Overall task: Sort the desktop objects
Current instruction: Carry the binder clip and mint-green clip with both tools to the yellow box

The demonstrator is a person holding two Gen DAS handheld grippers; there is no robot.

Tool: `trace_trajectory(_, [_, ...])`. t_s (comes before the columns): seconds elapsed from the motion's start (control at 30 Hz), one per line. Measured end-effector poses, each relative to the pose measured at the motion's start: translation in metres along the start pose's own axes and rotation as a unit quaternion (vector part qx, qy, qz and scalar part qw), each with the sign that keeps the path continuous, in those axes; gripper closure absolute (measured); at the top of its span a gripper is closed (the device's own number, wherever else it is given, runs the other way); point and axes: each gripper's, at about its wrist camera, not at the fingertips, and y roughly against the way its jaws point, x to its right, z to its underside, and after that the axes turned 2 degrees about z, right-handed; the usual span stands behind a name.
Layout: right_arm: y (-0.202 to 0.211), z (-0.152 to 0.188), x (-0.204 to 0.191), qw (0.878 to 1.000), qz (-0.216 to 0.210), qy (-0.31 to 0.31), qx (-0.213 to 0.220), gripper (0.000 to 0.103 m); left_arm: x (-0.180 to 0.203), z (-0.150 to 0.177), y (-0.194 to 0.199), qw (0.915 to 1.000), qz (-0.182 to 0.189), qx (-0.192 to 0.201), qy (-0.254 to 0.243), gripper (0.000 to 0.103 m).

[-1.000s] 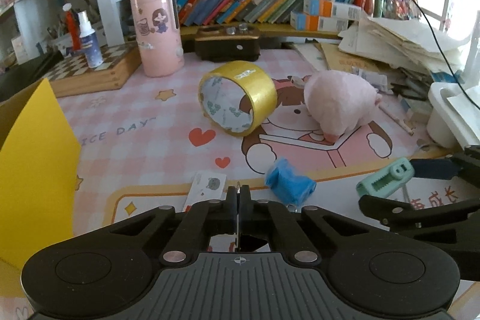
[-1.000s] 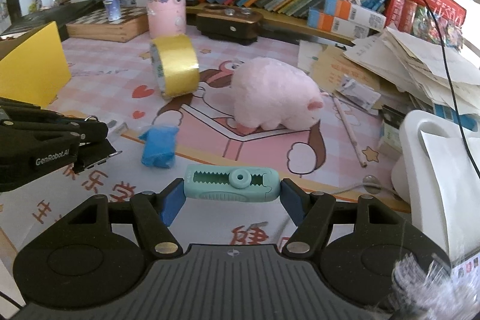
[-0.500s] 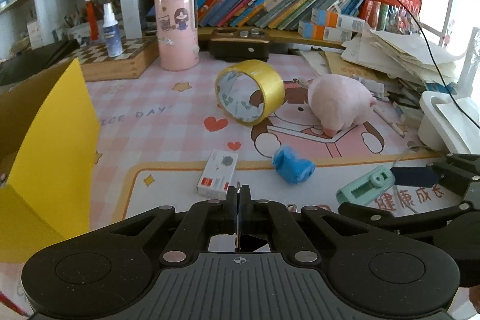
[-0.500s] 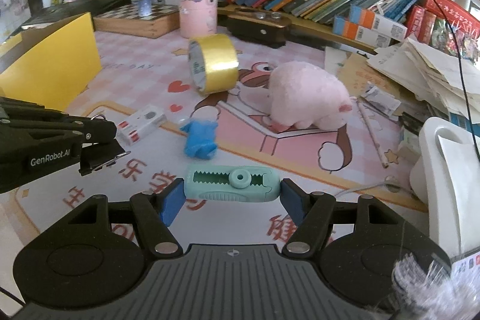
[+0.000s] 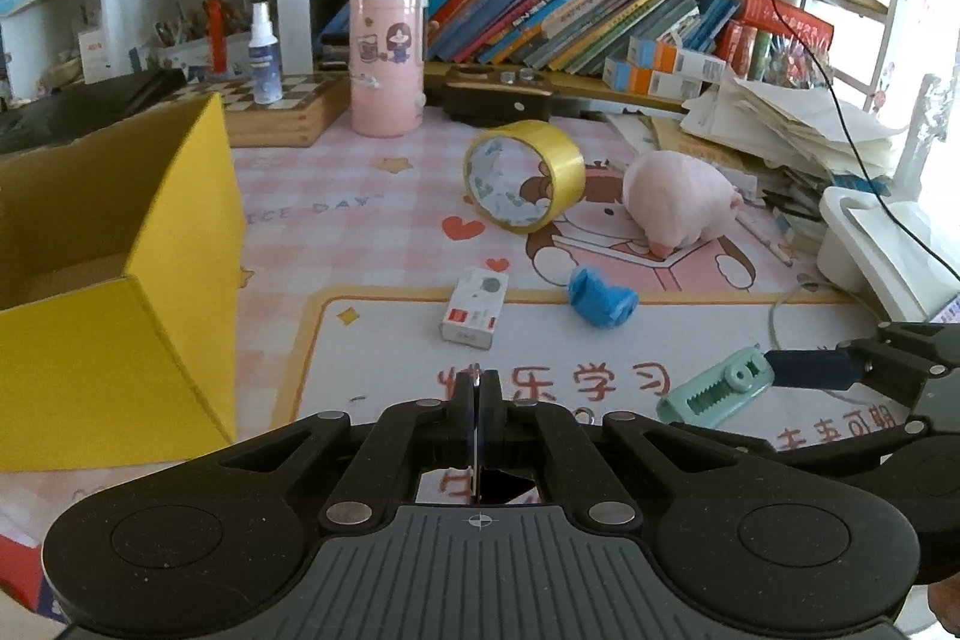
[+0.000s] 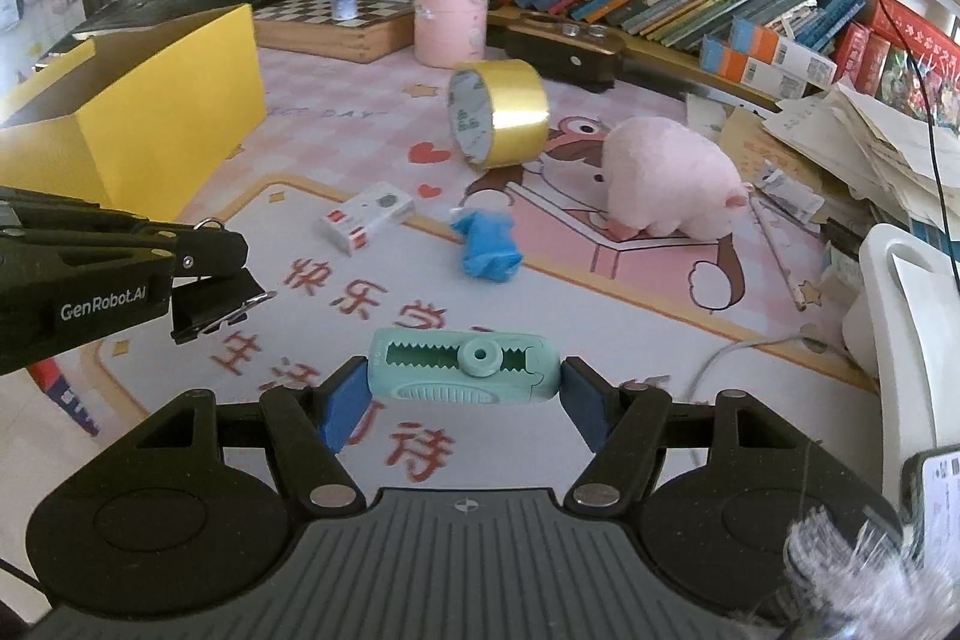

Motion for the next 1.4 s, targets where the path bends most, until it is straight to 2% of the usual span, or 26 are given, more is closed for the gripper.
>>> trace_trajectory(0.27, [0.018,0.006,-0.044,1.000,-0.003,0.008,0.003,0.037,-0.030,0.019,0.034,1.0000,0.000,0.006,0.004,0.103])
trace_trajectory(0.6, [0.040,0.017,-0.115,0.999,-0.028,0.027,0.001,0.037,-0.078,0.050,0.079,0.9997,-0.013,0.003,0.022,0.103])
trace_trajectory(1.07, [0.053,0.032,-0.195,0.996,-0.071,0.046,-0.007,0.037,-0.129,0.091,0.129,0.9984,-0.043,-0.003,0.038,0.103])
trace_trajectory(1.4, [0.060,0.032,-0.237,0.991,-0.107,0.078,0.002,0.037,-0.159,0.105,0.159,0.9949,-0.077,0.016,0.064,0.103])
